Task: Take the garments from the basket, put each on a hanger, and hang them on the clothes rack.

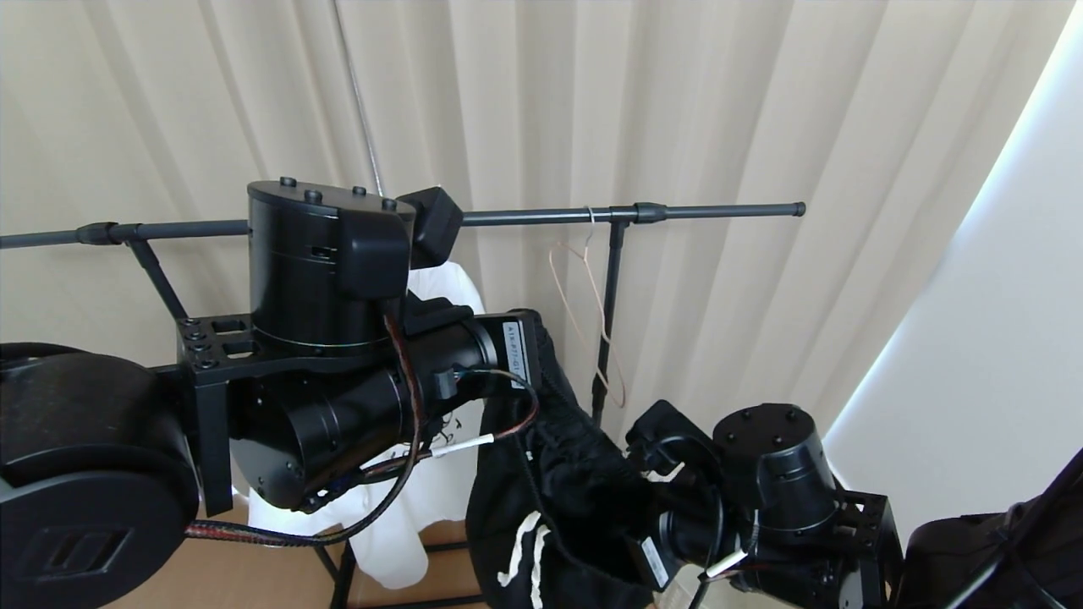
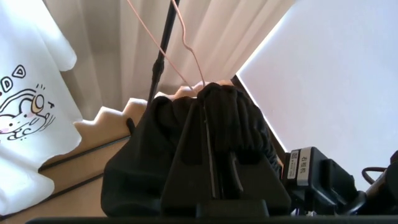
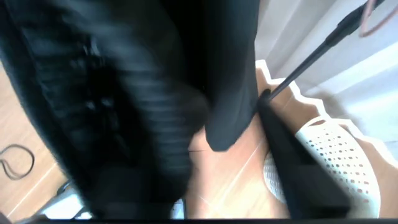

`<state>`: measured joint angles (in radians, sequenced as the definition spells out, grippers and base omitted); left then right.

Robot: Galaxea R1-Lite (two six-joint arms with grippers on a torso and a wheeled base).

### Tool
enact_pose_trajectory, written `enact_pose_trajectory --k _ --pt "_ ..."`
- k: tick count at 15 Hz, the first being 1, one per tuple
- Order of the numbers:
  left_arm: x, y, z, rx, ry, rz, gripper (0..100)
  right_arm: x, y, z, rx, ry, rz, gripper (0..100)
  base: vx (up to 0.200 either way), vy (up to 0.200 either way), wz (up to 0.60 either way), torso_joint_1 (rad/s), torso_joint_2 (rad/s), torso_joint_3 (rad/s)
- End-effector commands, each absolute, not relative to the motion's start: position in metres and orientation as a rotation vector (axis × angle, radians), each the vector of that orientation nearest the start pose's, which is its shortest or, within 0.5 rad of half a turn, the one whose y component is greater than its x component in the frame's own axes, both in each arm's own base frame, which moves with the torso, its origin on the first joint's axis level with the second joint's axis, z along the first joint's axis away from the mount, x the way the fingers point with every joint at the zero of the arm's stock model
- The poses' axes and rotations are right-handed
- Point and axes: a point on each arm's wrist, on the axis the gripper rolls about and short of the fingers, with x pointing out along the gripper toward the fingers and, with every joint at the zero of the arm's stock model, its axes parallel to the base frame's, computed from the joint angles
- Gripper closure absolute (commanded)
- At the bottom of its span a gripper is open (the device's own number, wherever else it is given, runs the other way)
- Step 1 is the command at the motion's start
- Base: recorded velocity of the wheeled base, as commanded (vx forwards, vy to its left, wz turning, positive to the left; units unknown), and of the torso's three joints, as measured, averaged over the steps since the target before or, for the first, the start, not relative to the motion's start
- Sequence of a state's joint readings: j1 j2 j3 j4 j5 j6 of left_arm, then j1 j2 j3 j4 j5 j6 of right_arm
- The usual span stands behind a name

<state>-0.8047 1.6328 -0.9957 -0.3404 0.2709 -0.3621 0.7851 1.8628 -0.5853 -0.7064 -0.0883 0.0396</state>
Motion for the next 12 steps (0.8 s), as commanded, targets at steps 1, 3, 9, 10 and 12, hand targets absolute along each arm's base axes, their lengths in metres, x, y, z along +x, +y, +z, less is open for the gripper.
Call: enact_pose_trajectory --k 1,3,9,10,12 --pt "0.217 -0.208 0.228 -0.204 0.342 -0.456 100 0.215 0.196 0.098 -0.186 0.509 0.632 100 0.000 0.000 0.00 0.000 0.00 0.000" --pt "0.218 -0.203 0.231 -0.207 0.333 -0.447 100 0.220 0.185 0.110 -0.169 0.469 0.599 100 0.000 0.000 0.00 0.000 0.00 0.000" --pt "0.217 -0.200 0.201 -0.050 0.418 -0.518 100 0.232 0.156 0.155 -0.098 0.316 0.502 100 0.000 0.000 0.00 0.000 0.00 0.000" --pt "0.218 -0.201 0.196 -0.035 0.431 -0.519 100 0.233 0.155 0.156 -0.094 0.311 0.498 100 0.000 0.000 0.00 0.000 0.00 0.000" --pt "0.216 -0.201 0.189 0.006 0.445 -0.527 100 0.234 0.154 0.159 -0.089 0.299 0.494 100 0.000 0.000 0.00 0.000 0.00 0.000"
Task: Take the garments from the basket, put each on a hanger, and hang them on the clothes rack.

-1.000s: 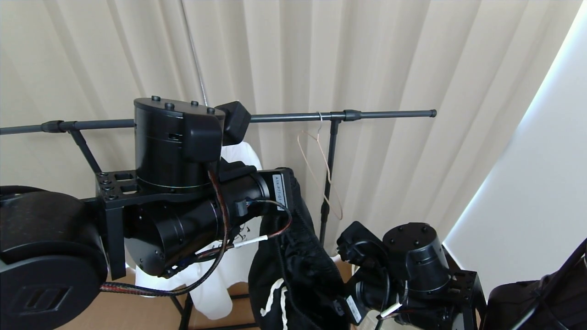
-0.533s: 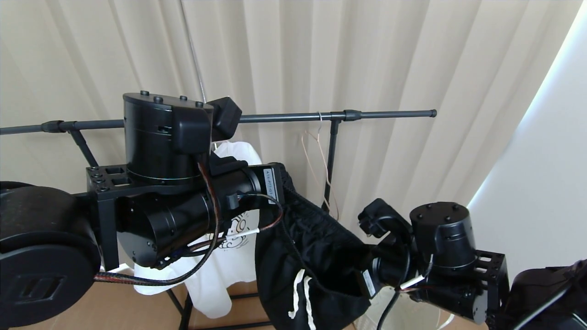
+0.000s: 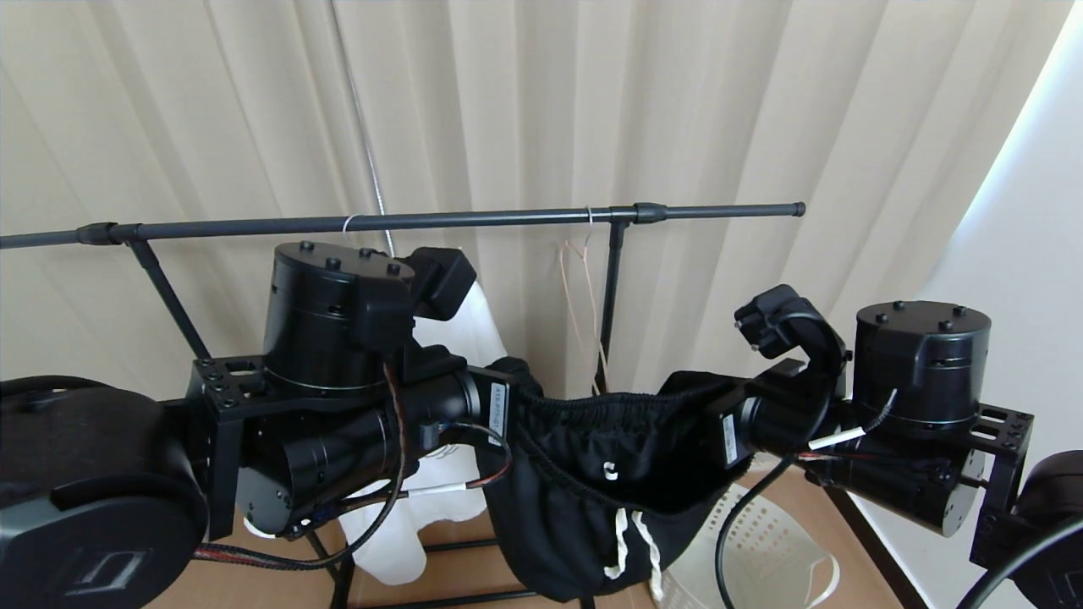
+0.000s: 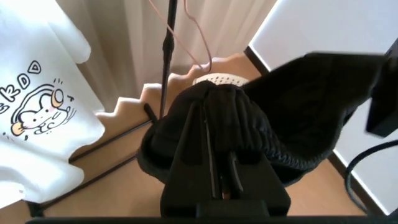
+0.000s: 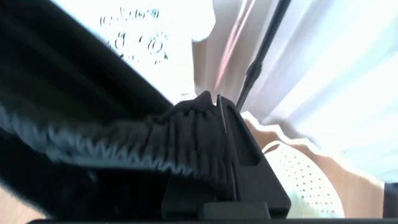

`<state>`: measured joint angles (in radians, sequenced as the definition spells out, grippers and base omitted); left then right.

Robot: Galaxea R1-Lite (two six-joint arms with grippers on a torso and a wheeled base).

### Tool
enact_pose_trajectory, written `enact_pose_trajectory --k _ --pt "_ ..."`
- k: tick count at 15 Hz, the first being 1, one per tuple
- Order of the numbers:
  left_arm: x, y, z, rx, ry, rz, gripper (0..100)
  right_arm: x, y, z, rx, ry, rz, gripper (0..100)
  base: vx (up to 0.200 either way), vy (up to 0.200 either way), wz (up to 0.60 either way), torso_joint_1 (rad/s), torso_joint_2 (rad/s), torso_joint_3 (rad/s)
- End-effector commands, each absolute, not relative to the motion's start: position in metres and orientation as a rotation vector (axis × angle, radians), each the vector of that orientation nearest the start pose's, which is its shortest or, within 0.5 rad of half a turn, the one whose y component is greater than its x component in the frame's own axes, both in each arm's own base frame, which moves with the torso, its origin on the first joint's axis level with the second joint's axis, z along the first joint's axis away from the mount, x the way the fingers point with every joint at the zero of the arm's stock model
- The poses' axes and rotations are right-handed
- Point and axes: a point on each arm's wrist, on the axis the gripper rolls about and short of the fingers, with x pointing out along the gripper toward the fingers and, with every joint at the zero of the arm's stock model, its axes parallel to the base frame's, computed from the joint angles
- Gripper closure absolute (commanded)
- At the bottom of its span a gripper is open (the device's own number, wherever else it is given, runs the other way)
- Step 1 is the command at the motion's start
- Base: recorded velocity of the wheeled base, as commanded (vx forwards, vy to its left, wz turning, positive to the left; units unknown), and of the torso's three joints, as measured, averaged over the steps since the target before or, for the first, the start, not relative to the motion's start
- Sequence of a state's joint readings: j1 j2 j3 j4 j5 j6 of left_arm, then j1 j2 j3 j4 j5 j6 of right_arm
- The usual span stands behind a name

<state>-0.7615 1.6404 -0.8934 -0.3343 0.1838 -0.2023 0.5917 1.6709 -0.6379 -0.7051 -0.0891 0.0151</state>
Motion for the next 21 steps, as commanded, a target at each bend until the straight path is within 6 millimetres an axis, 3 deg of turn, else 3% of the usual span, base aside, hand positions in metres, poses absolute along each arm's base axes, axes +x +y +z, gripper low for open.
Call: enact_pose_trajectory --k 1,3,4,9,13,21 --pt "0.216 -0.201 0.185 0.020 0.455 -0.527 100 0.234 0.153 0.160 -0.088 0.296 0.491 100 0.000 0.000 0.00 0.000 0.00 0.000" --pt "0.213 -0.202 0.183 0.029 0.460 -0.535 100 0.232 0.150 0.164 -0.084 0.283 0.485 100 0.000 0.000 0.00 0.000 0.00 0.000" --pt "0.213 -0.202 0.182 0.036 0.463 -0.538 0 0.232 0.150 0.165 -0.083 0.281 0.485 100 0.000 0.000 0.00 0.000 0.00 0.000" --pt "0.211 -0.202 0.184 0.033 0.459 -0.559 0 0.235 0.147 0.162 -0.085 0.294 0.471 100 0.000 0.000 0.00 0.000 0.00 0.000" --pt "0.194 -0.184 0.200 -0.039 0.455 -0.781 0 0.244 0.142 0.156 -0.089 0.310 0.436 100 0.000 0.000 0.00 0.000 0.00 0.000" --pt "0.204 -0.171 0.204 -0.123 0.483 -0.841 0 0.242 0.129 0.175 -0.097 0.234 0.375 100 0.000 0.000 0.00 0.000 0.00 0.000"
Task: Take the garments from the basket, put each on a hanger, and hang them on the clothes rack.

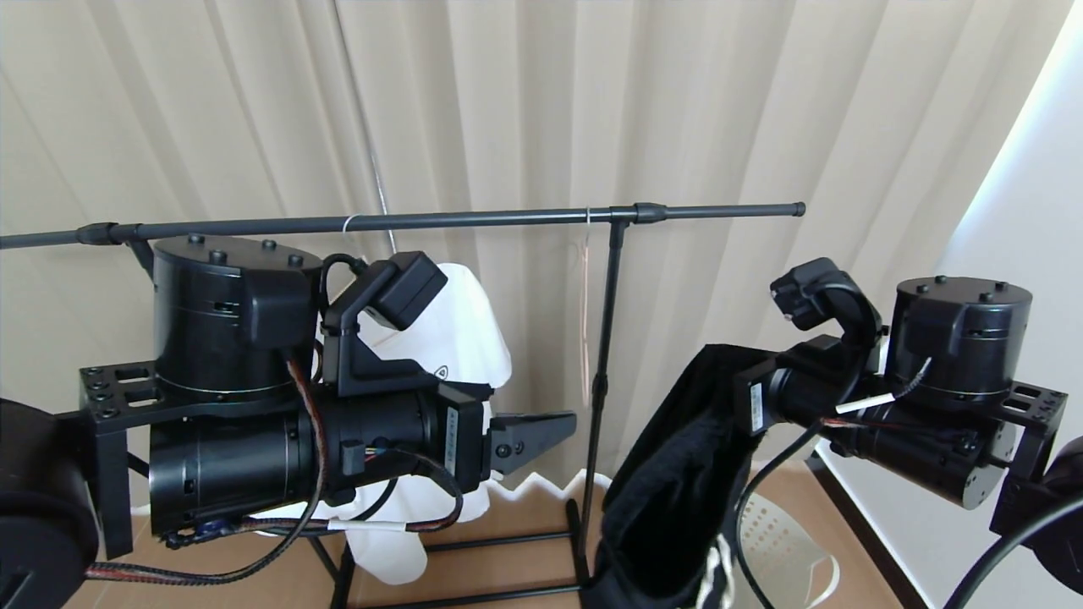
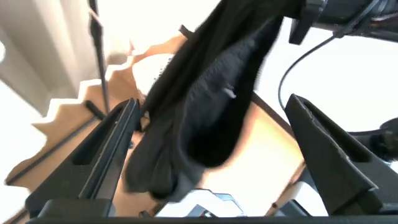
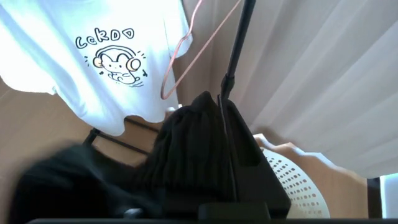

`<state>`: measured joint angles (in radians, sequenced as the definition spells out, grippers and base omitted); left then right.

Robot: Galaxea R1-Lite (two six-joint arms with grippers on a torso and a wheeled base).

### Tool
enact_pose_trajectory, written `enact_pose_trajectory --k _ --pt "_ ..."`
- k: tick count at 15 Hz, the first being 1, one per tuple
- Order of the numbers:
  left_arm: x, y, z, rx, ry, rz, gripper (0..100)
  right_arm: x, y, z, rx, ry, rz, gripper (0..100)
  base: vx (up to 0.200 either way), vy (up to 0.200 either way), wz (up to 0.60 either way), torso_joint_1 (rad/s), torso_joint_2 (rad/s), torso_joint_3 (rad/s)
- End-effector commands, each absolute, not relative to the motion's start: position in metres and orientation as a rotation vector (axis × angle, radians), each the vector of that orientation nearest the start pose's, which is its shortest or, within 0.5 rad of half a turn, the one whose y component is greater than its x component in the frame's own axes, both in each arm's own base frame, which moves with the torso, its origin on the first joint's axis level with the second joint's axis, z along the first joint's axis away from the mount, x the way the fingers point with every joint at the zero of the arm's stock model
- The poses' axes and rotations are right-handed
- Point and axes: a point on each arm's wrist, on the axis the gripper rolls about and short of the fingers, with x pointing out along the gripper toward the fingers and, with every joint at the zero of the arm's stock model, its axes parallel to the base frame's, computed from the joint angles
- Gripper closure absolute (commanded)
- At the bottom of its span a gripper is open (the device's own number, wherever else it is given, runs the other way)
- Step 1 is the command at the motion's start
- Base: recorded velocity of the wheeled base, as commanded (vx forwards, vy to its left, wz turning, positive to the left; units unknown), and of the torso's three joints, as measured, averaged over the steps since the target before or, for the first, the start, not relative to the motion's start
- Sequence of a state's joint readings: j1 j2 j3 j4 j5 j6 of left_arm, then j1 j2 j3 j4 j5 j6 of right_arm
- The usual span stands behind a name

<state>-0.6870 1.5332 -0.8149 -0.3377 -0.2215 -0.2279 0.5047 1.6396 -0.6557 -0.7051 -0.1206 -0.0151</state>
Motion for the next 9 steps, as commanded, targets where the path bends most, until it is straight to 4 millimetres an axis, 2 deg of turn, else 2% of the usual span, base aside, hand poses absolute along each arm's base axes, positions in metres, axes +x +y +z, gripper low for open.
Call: enact_pose_trajectory --k 1,3,7,9 --pt "0.211 -0.175 0.202 -0.124 0.491 -0.829 0 0.236 0.125 0.184 -0.112 0.202 0.362 100 0.000 0.000 0.00 0.000 0.00 0.000" --pt "0.232 -0.187 0.196 -0.106 0.498 -0.754 0 0.225 0.119 0.196 -0.138 0.155 0.363 100 0.000 0.000 0.00 0.000 0.00 0.000" --pt "0.271 -0.212 0.195 -0.034 0.501 -0.557 0 0.226 0.116 0.197 -0.163 0.147 0.349 100 0.000 0.000 0.00 0.000 0.00 0.000" --pt "0.293 -0.225 0.187 0.079 0.458 -0.477 0 0.226 0.115 0.198 -0.168 0.139 0.330 100 0.000 0.000 0.00 0.000 0.00 0.000"
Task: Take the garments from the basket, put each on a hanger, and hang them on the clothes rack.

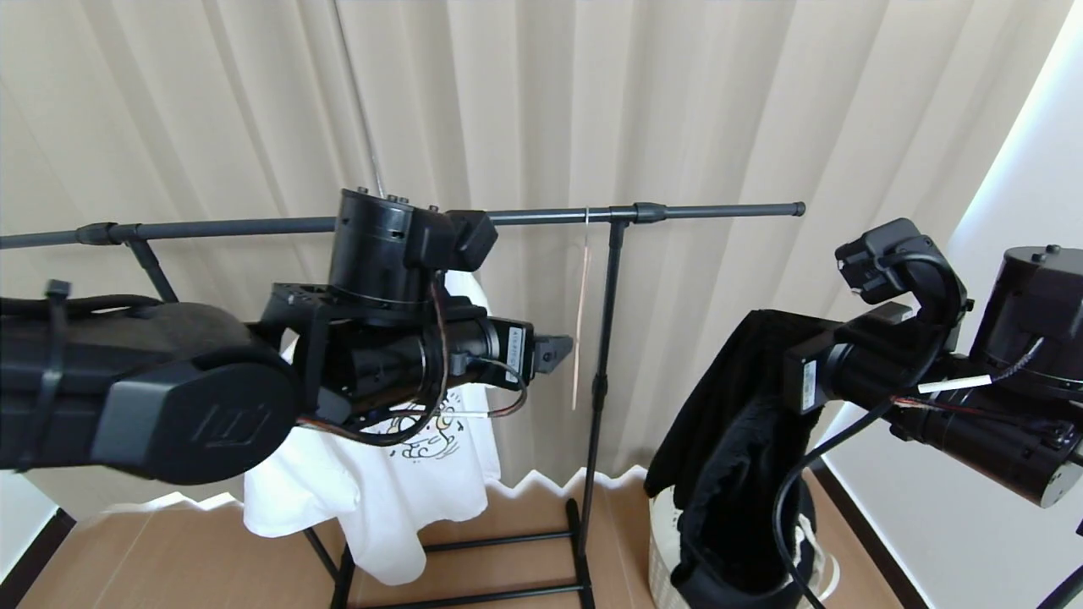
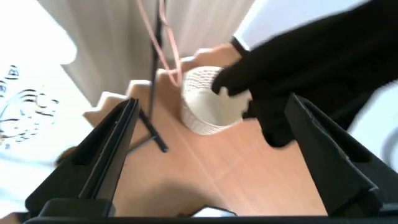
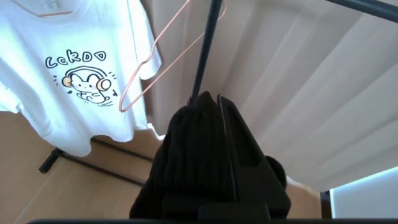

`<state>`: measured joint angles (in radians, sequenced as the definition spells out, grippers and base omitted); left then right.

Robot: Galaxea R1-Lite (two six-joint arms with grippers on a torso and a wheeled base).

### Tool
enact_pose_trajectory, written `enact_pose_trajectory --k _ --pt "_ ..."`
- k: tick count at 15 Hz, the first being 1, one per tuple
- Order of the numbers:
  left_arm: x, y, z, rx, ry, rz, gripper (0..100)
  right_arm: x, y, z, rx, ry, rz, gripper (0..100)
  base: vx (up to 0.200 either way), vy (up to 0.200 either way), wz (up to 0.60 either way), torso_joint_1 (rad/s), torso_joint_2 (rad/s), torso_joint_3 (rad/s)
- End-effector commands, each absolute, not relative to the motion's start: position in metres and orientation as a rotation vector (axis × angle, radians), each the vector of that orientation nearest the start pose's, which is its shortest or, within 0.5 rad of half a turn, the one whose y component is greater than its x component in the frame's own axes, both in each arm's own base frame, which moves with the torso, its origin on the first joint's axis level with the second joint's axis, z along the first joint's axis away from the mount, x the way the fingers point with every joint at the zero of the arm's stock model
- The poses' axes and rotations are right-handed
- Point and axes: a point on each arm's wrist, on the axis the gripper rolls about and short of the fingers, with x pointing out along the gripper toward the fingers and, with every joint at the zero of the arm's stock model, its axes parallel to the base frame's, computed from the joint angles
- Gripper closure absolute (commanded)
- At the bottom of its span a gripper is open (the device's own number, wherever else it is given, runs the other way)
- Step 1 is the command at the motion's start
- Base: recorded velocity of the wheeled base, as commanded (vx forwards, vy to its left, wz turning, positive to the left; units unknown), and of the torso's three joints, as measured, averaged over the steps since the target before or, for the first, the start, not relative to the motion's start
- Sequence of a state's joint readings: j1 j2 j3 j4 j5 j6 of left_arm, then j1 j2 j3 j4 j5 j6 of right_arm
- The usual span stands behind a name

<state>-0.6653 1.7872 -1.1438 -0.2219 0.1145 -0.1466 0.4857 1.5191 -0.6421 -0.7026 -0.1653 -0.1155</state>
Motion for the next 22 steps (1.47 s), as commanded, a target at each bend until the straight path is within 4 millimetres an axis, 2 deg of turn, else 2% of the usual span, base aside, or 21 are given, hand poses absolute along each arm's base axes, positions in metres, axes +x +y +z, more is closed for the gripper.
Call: enact_pose_trajectory --k 1,10,14,15,20,22 --pt "0.300 -0.230 0.185 0.111 0.443 -0.464 0 0.226 0.115 0.197 -0.170 0.141 0.321 100 0.000 0.000 0.00 0.000 0.00 0.000" --pt "0.355 -0.272 0.164 0.156 0.383 -0.464 0 0.212 0.107 0.171 -0.443 0.195 0.321 100 0.000 0.000 0.00 0.000 0.00 0.000" --pt "0.381 -0.279 0.148 0.206 0.362 -0.439 0 0.203 0.103 0.176 -0.451 0.169 0.322 100 0.000 0.000 0.00 0.000 0.00 0.000" --pt "0.382 -0.279 0.148 0.206 0.361 -0.434 0 0.203 0.103 0.176 -0.451 0.168 0.322 100 0.000 0.000 0.00 0.000 0.00 0.000" --pt "0.420 -0.300 0.132 0.178 0.294 -0.412 0 0.202 0.105 0.176 -0.459 0.168 0.332 100 0.000 0.000 0.00 0.000 0.00 0.000" --pt "0.427 -0.305 0.123 0.179 0.291 -0.408 0 0.201 0.105 0.177 -0.457 0.162 0.332 100 0.000 0.000 0.00 0.000 0.00 0.000"
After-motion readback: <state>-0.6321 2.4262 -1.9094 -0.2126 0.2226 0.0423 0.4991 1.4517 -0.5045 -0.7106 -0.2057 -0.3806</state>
